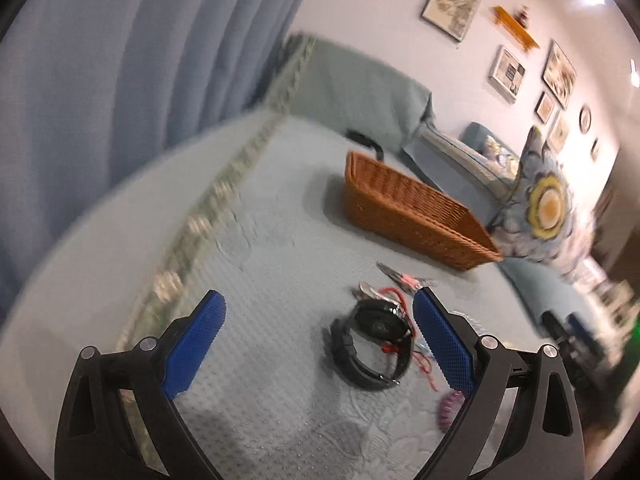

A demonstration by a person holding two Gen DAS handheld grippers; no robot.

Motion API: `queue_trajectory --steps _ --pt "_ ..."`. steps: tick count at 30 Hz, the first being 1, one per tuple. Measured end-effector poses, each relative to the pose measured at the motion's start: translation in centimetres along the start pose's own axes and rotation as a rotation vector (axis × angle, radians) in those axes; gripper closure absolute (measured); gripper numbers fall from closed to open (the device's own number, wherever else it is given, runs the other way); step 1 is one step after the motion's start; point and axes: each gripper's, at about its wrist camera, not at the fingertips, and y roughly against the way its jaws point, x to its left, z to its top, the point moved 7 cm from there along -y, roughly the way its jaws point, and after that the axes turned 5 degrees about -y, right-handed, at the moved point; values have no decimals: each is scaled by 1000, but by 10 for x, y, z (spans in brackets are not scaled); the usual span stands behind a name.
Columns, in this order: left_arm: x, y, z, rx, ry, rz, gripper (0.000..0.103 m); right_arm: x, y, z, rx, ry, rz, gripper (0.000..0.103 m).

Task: Organize jewelry
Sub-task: 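Grasp the black watch with the left gripper while the right grasps the cream coil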

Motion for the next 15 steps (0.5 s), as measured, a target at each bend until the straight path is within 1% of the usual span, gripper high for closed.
queue_trajectory --steps 1,3,5,7,8,9,12,14,15 --pt "1 -5 -2 26 20 -30 12 -3 -1 -1 20 2 -1 8" --pt "-2 -15 -6 57 28 -50 16 -10 -1 -1 58 23 -10 9" --pt "-8 -26 -13 101 0 -42 21 -26 -1 -1 95 21 -23 12" --pt "-13 -35 -19 145 -33 -17 26 -44 -3 0 140 3 -26 15" --pt "-16 -41 -24 167 -56 4 30 -52 -3 0 148 -2 -30 18" --pt "-18 -45 -28 181 -72 17 33 -61 -3 2 163 -1 -43 18" --pt "-19 -54 -36 223 -101 50 41 -82 -15 -7 259 -88 18 19" --pt "-21 -55 -37 222 -138 84 42 -84 -24 -17 331 -124 60 21" --pt "-21 -55 -37 225 -146 95 42 -81 -28 -23 357 -128 78 25"
